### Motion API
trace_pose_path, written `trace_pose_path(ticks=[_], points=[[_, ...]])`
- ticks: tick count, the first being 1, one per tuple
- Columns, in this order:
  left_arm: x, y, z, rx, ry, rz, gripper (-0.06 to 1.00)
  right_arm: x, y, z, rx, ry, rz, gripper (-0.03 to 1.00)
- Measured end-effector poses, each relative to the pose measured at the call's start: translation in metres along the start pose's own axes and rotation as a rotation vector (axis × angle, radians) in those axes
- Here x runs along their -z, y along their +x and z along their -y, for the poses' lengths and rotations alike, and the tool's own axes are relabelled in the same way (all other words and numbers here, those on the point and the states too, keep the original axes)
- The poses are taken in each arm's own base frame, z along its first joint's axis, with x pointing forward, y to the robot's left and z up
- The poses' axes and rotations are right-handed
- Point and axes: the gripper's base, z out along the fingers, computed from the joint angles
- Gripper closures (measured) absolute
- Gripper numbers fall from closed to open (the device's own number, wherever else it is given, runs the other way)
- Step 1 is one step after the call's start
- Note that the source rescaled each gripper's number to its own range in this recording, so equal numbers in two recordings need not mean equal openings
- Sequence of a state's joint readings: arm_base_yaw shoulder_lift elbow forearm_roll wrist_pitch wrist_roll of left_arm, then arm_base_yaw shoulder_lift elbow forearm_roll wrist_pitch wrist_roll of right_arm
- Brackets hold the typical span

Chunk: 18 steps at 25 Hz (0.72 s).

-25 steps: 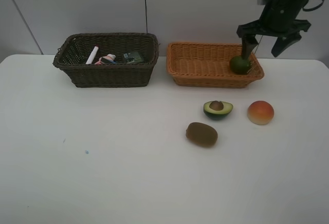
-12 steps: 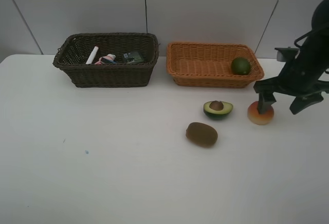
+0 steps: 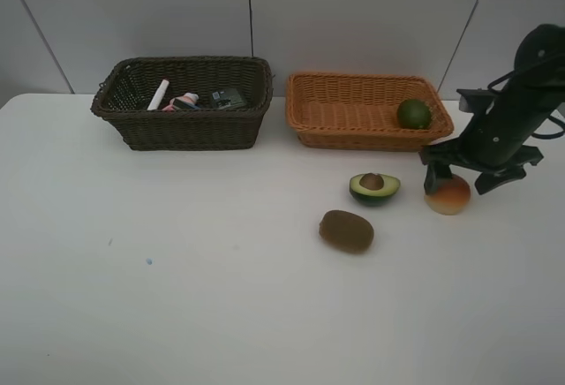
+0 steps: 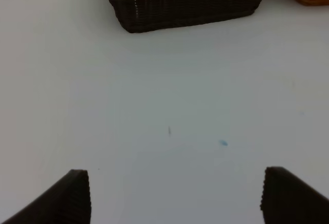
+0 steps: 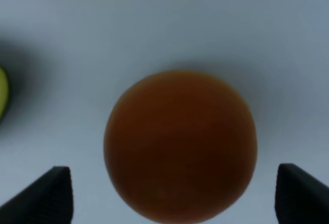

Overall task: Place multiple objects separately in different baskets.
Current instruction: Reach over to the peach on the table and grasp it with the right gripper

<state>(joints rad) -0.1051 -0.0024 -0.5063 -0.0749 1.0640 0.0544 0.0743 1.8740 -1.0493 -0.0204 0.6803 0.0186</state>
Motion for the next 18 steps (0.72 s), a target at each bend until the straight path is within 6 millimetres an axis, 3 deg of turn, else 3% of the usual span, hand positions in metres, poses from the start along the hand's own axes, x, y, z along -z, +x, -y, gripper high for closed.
trace_pose_path(ticks=[6, 12, 13, 14, 16, 18], points=[[0.0, 0.0, 0.0, 0.0, 0.0, 0.0, 0.14, -0.027, -0.001, 0.0, 0.005, -0.001, -0.023, -0.03], [0.0, 0.0, 0.0, 0.0, 0.0, 0.0, 0.14, -0.031, -0.001, 0.0, 0.007, 0.0, -0.033, -0.02], [0.0, 0.0, 0.0, 0.0, 0.0, 0.0, 0.14, -0.031, -0.001, 0.0, 0.008, 0.001, -0.036, 0.06], [0.0, 0.0, 0.0, 0.0, 0.0, 0.0, 0.14, -0.031, 0.0, 0.0, 0.008, 0.001, -0.044, 0.23], [0.0, 0.0, 0.0, 0.0, 0.0, 0.0, 0.14, -0.031, 0.002, 0.0, 0.008, 0.002, -0.063, 0.7], [0.0, 0.0, 0.0, 0.0, 0.0, 0.0, 0.14, -0.03, 0.003, 0.0, 0.006, 0.003, -0.081, 0.72]])
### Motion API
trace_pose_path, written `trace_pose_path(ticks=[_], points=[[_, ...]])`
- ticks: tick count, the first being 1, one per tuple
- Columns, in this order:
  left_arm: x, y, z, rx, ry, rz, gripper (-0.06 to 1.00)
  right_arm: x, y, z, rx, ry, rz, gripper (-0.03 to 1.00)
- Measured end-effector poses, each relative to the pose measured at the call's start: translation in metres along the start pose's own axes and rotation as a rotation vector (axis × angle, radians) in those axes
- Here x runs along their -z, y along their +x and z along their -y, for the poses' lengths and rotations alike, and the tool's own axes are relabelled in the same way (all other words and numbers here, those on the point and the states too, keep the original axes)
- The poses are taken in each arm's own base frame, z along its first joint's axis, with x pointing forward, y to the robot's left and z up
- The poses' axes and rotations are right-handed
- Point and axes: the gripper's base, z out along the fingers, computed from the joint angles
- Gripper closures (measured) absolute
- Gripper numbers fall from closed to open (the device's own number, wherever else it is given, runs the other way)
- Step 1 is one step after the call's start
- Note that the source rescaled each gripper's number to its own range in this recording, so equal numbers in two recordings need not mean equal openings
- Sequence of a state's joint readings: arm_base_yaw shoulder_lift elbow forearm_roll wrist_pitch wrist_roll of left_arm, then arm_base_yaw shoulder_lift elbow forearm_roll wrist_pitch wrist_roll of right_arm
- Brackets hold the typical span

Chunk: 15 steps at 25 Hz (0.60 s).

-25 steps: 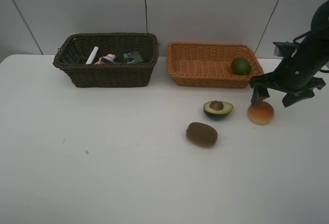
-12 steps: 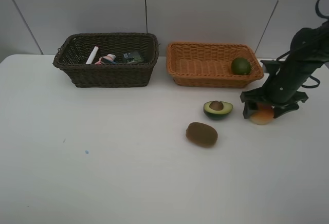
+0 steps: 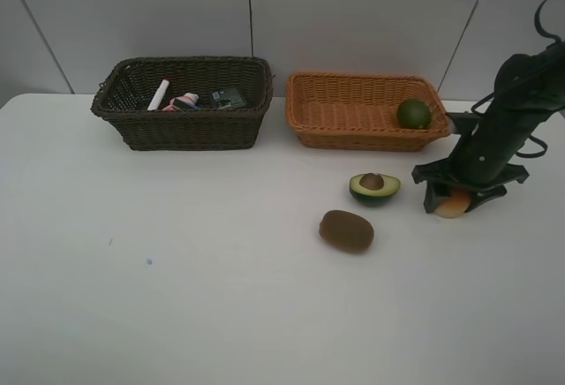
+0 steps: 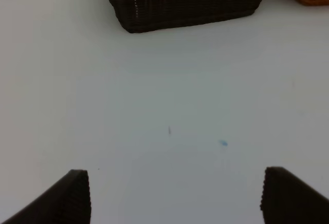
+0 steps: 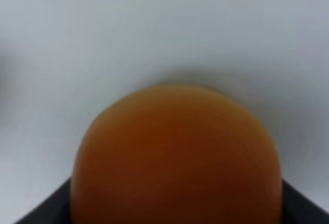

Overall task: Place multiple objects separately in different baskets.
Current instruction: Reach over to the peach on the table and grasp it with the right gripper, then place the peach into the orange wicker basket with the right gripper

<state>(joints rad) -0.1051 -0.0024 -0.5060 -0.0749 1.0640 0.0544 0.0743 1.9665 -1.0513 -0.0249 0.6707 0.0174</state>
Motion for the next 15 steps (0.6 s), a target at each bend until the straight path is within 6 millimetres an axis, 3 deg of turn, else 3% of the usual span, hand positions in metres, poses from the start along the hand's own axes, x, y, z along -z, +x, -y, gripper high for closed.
trace_pose_path(ticks=[4, 7, 11, 15], points=[[0.0, 0.0, 0.0, 0.0, 0.0, 0.0, 0.14, 0.008, 0.002, 0.0, 0.0, 0.001, -0.011, 0.72], [0.0, 0.0, 0.0, 0.0, 0.0, 0.0, 0.14, 0.029, 0.002, 0.001, -0.001, 0.001, 0.044, 0.72], [0.0, 0.0, 0.0, 0.0, 0.0, 0.0, 0.14, 0.07, -0.006, 0.001, -0.002, 0.001, 0.131, 0.72], [0.0, 0.0, 0.0, 0.0, 0.0, 0.0, 0.14, 0.114, -0.036, -0.01, 0.017, -0.013, 0.24, 0.72]])
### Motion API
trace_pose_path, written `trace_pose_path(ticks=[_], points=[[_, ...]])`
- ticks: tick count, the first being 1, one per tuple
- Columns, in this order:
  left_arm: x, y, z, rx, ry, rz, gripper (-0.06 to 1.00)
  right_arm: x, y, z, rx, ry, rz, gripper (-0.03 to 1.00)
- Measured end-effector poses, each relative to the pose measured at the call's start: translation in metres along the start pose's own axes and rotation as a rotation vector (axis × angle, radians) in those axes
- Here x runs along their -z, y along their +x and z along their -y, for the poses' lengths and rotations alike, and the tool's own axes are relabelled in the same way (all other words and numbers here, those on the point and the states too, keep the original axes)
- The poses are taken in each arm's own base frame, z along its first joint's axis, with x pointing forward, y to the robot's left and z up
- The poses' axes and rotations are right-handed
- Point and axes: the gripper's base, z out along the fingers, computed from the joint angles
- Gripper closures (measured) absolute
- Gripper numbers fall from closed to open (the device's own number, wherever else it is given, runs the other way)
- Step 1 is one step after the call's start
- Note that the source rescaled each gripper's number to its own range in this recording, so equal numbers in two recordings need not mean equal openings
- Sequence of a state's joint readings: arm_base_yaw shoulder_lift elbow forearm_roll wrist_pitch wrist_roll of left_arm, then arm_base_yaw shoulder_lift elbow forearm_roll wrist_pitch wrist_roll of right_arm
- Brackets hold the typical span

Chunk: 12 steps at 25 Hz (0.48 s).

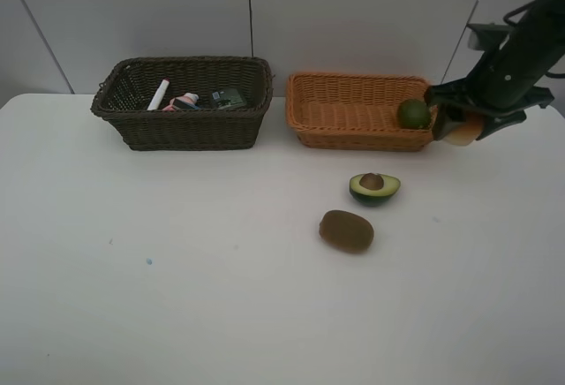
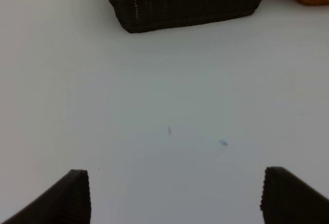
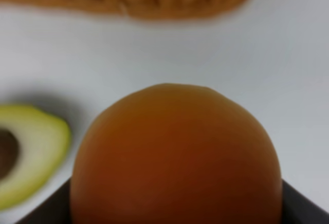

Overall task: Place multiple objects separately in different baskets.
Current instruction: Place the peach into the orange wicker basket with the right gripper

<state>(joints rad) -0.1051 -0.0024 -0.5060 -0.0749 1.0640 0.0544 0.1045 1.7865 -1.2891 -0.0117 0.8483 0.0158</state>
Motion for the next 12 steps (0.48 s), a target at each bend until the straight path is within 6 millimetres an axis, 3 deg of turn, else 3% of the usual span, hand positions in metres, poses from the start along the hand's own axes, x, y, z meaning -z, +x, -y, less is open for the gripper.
trace_pose_path(ticks=[4, 7, 10, 11, 12], points=[[0.0, 0.0, 0.0, 0.0, 0.0, 0.0, 0.14, 0.016, -0.048, -0.029, 0.056, -0.035, 0.116, 0.72], [0.0, 0.0, 0.0, 0.0, 0.0, 0.0, 0.14, 0.002, -0.076, -0.051, 0.097, -0.051, 0.116, 0.72], [0.0, 0.0, 0.0, 0.0, 0.0, 0.0, 0.14, -0.023, -0.093, -0.068, 0.13, -0.053, 0.065, 0.72], [0.0, 0.0, 0.0, 0.0, 0.0, 0.0, 0.14, -0.032, -0.097, -0.072, 0.138, -0.054, 0.05, 0.59], [0.0, 0.0, 0.0, 0.0, 0.0, 0.0, 0.14, -0.041, -0.099, -0.078, 0.152, -0.051, 0.034, 0.36]])
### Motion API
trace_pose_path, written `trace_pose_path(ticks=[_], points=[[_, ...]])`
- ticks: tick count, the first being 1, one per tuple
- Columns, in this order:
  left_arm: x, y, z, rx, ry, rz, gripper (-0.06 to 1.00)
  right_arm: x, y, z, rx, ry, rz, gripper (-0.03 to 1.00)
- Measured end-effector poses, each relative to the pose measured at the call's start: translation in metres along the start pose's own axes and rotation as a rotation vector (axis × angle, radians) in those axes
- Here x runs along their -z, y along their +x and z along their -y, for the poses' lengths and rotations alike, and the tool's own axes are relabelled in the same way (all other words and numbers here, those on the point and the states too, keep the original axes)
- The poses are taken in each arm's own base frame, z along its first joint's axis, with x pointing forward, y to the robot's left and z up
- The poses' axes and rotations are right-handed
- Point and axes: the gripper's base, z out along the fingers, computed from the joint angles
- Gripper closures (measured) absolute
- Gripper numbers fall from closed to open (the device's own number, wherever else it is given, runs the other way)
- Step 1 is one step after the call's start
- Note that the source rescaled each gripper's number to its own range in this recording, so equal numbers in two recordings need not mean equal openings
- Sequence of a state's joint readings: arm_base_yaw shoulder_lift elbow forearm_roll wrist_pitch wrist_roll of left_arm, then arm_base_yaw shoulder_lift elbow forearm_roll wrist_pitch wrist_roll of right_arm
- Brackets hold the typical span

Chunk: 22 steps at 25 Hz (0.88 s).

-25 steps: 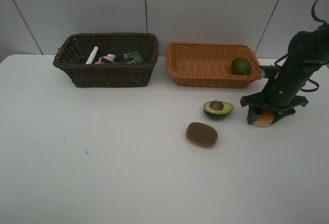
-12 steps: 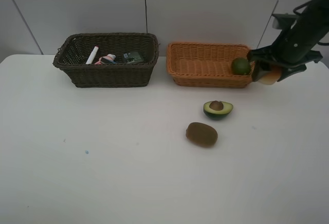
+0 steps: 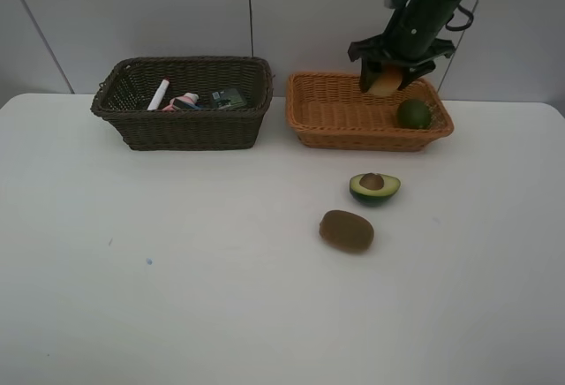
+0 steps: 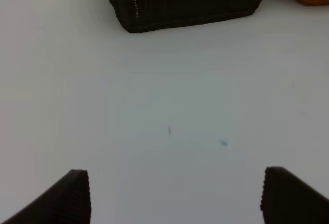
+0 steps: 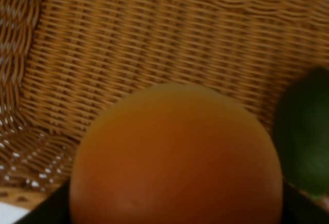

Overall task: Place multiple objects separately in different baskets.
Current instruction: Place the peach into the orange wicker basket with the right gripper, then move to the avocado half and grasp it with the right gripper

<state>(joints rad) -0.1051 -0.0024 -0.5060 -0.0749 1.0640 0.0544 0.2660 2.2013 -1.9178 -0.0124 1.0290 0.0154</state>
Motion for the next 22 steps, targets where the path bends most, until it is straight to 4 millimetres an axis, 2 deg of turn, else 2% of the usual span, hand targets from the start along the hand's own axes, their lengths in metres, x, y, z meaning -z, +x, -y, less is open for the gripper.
trace_pose_path(ticks=[1, 3, 4, 7, 12, 16, 19, 22], points=[[0.0, 0.0, 0.0, 0.0, 0.0, 0.0, 0.14, -0.009, -0.001, -0.004, 0.017, 0.007, -0.022, 0.18], [0.0, 0.0, 0.0, 0.0, 0.0, 0.0, 0.14, -0.023, -0.001, -0.012, 0.044, 0.019, -0.056, 0.04], [0.0, 0.0, 0.0, 0.0, 0.0, 0.0, 0.14, -0.029, 0.001, -0.015, 0.054, 0.023, -0.075, 0.0], [0.0, 0.0, 0.0, 0.0, 0.0, 0.0, 0.14, -0.036, 0.003, -0.022, 0.07, 0.02, -0.098, -0.03], [0.0, 0.0, 0.0, 0.0, 0.0, 0.0, 0.14, -0.028, 0.006, -0.022, 0.068, 0.023, -0.165, -0.03], [0.0, 0.0, 0.0, 0.0, 0.0, 0.0, 0.14, -0.009, 0.005, -0.021, 0.065, 0.022, -0.158, -0.03], [0.0, 0.0, 0.0, 0.0, 0.0, 0.0, 0.14, 0.025, 0.009, -0.021, 0.063, 0.015, -0.115, -0.03], [0.0, 0.0, 0.0, 0.0, 0.0, 0.0, 0.14, 0.055, 0.025, -0.018, 0.068, 0.022, -0.108, -0.03]])
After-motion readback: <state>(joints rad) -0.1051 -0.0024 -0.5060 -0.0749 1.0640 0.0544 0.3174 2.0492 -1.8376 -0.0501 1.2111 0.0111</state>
